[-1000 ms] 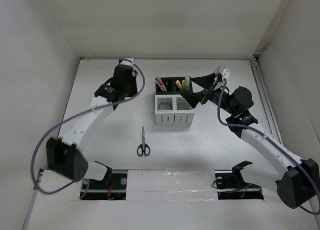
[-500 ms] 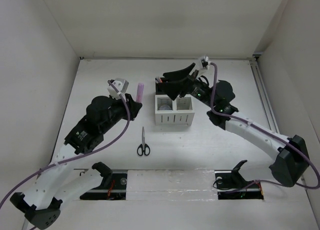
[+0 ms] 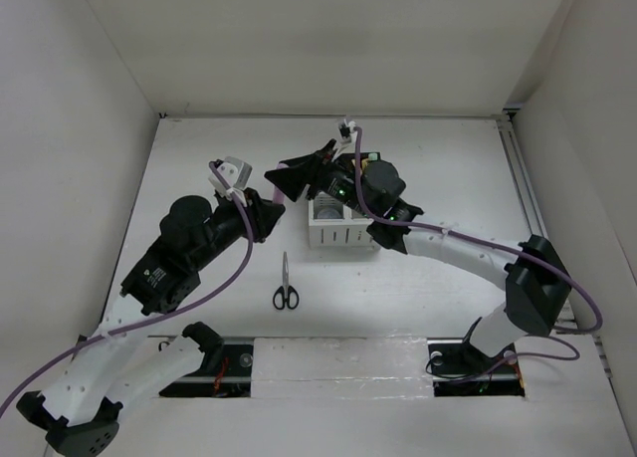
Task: Sort the stationery into containers
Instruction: Pick up the pen from the center of the board, then place the stationery in the storage box.
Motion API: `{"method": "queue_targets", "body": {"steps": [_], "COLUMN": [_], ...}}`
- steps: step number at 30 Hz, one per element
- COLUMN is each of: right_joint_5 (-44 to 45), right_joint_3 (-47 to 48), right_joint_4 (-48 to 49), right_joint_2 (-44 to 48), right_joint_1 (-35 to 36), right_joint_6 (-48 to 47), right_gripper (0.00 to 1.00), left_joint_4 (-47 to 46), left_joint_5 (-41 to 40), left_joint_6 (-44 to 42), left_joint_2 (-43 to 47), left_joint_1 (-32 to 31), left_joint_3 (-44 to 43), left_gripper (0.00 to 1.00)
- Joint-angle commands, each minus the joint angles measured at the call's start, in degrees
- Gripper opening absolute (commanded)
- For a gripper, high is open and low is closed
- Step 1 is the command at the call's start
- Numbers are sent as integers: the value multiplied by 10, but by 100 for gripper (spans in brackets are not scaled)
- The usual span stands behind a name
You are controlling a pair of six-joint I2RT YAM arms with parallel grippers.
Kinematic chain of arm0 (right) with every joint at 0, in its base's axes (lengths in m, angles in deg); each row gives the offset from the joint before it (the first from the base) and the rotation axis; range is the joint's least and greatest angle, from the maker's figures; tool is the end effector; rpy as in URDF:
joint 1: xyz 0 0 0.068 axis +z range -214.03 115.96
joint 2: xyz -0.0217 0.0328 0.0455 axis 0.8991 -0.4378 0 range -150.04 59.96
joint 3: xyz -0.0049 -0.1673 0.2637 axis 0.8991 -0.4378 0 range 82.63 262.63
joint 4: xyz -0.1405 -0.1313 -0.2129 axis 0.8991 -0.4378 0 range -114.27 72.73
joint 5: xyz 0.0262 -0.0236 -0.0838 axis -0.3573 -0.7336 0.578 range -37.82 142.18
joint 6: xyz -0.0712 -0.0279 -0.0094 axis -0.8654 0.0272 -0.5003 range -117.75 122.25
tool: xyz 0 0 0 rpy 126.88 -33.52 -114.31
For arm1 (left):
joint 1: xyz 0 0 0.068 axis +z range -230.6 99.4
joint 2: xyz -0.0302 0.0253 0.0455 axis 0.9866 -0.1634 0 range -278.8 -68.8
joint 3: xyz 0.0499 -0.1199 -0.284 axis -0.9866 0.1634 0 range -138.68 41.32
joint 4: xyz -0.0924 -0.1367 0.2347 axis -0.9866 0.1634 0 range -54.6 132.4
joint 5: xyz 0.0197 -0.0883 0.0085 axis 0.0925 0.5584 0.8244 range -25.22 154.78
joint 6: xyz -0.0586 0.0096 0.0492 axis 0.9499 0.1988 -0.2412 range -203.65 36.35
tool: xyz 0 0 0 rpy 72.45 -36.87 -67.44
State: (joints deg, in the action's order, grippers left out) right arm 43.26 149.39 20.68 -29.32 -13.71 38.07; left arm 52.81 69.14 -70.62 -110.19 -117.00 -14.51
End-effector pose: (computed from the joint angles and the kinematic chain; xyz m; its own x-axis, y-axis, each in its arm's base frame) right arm 0.2629 0.3329 0.4064 -0.3631 0.4679 -0.8058 -0.7934 0.2982 0.5306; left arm 0.1412 -0.1102 0.4337 -0.1878 -0.1410 -0.9720 0.6267 0.7449 -0.2291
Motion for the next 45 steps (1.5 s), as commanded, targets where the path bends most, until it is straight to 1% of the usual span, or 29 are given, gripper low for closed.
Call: {"method": "queue_targets", "body": {"steps": [1,2,3,5,6,7,9,10,11,12,13,14,17,18,20,21,22,24,25,28,29,30,32,36,45], "right_joint_5": [26,26,26,21,21,21,21,21,27,27,27,27,-28,-78,-127,-159,-237,-301,-345,-409,-445,-456,-467,-481,-502], "right_joint_3": [43,43,43,43,43,43,43,37,37,29,29,22,6,6,-10,-16,-16,-35,-35,-13,3,3,3,-2,-2], "right_joint_4": [-3,-3,-3,-3,-3,-12,-18,-18,-18,-13,-8,-1,32,54,82,96,137,174,199,207,218,229,267,297,319], "right_joint_2": [-3,-8,-13,-13,-13,-13,-7,-7,1,1,15,21,28,28,28,23,17,-1,-9,-60,-74,-98,-113,-135,-189], "right_joint_1": [14,20,20,25,25,25,25,25,25,25,19,12,-44,-86,-134,-158,-200,-240,-274,-320,-341,-349,-362,-367,-372], "right_joint_6": [-2,-2,-2,-2,3,3,3,-3,-12,-25,-60,-83,-164,-175,-181,-200,-211,-251,-256,-249,-240,-231,-207,-207,-207], "right_gripper": [67,61,45,29,16,0,0,0,0,0,0,0,0,0,0,0,0,0,0,0,0,0,0,0,0], "left_joint_4": [-31,-31,-31,-31,-31,-31,-25,-19,-19,-19,-12,-12,-12,-12,-12,-12,-12,-12,-12,-12,-12,-12,-12,-18,-23], "left_joint_5": [12,6,6,-15,-20,-36,-55,-72,-80,-86,-92,-92,-87,-87,-87,-87,-87,-87,-87,-74,-73,-73,-68,-55,-30], "left_joint_6": [-8,-8,-8,-8,-8,-2,-2,5,11,11,17,17,17,17,17,17,17,17,17,17,17,17,17,17,12], "left_joint_2": [10,16,16,16,16,16,10,10,10,4,4,4,10,17,23,23,23,23,23,12,12,12,12,17,17], "left_joint_1": [-1,-1,-1,-1,-1,-1,-1,-1,-1,-1,-1,-1,-1,-1,-1,-1,-1,-1,-1,-1,-1,-1,-1,-1,-1], "left_joint_3": [4,4,4,4,4,4,4,4,4,4,4,4,9,9,9,9,9,9,9,9,9,9,9,9,9], "left_gripper": [0,0,0,0,0,0,0,23,44,69,94,100,100,100,100,100,100,100,100,100,100,100,100,100,100]}}
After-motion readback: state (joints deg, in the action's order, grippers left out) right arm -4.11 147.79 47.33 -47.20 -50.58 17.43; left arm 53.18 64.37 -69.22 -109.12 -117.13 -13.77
